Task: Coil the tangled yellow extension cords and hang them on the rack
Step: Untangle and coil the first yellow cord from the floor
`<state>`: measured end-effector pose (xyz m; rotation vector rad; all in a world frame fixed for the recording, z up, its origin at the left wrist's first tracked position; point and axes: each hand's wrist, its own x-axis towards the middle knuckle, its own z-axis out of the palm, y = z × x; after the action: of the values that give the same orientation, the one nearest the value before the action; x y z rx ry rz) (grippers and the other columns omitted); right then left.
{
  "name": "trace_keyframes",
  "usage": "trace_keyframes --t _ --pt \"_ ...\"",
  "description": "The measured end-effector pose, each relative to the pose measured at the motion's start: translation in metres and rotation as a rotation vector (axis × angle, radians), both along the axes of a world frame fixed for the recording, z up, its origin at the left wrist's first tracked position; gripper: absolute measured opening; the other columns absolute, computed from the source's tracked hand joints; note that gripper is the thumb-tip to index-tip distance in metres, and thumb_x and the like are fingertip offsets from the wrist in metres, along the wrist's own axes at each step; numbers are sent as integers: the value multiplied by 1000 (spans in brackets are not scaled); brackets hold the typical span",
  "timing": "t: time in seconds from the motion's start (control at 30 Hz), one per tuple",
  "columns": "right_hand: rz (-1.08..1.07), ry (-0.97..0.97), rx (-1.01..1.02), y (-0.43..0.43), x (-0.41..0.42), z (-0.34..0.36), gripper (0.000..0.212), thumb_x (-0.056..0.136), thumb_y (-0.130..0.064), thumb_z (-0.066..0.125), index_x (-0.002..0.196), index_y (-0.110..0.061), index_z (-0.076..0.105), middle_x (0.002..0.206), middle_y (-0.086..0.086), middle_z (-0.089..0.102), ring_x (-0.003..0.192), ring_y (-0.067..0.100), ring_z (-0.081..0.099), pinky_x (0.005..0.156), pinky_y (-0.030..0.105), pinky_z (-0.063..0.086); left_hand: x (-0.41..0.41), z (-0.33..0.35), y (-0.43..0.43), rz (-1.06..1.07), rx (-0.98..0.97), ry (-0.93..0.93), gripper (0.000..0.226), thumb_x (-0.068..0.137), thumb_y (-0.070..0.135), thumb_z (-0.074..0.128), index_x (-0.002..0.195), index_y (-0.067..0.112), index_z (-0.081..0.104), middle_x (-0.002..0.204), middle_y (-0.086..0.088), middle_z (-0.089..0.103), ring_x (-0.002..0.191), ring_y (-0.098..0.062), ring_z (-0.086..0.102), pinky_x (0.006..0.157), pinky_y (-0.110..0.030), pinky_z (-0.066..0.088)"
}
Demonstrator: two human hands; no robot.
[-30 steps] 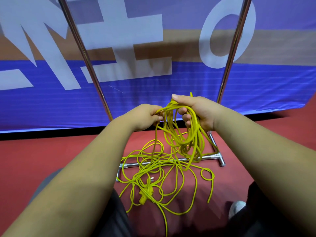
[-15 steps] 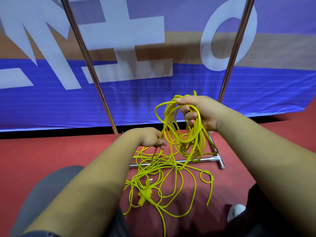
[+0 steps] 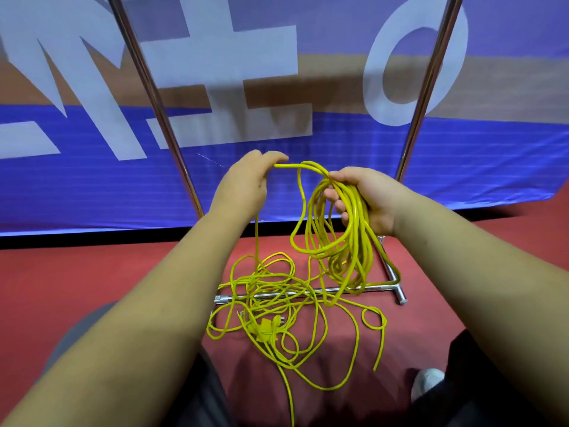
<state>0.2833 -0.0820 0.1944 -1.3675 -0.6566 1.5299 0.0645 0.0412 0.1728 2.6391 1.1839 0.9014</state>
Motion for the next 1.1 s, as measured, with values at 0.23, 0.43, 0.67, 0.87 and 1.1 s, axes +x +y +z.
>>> trace_keyframes --t 0.23,0.43,0.67,0.87,1.1 --pt "-145 75 130 6 -4 3 20 107 -24 56 123 -12 63 91 10 81 63 21 76 48 26 55 -19 4 8 105 -312 -274 49 98 3 33 103 39 66 91 -5 59 79 -19 68 75 -52 60" --pt "-32 -40 105 4 -4 -2 16 106 -18 58 116 -7 63 93 14 80 79 30 78 56 35 62 0 12 -13 -224 -248 -19 56 96 -4 46 128 35 68 90 6 54 83 -13 54 82 -24 48" --pt "123 9 71 1 -18 -2 20 106 -22 58 115 -7 67 90 11 76 72 22 74 62 35 64 12 7 -10 -95 -244 -14 45 107 13 47 149 26 55 117 -5 63 113 -27 60 100 -35 47" --pt "128 66 76 4 -25 -5 21 107 -27 58 99 -11 68 79 3 68 57 9 63 47 24 51 15 -1 -6 -34 -346 126 40 108 24 48 147 28 56 136 -4 66 124 -22 62 105 -36 48" --pt "85 112 93 7 -22 -7 11 105 -30 64 99 -23 57 67 -8 51 47 5 49 48 23 49 11 0 -11 86 -392 197 48 103 42 57 145 18 54 125 -6 66 114 -26 62 93 -35 50"
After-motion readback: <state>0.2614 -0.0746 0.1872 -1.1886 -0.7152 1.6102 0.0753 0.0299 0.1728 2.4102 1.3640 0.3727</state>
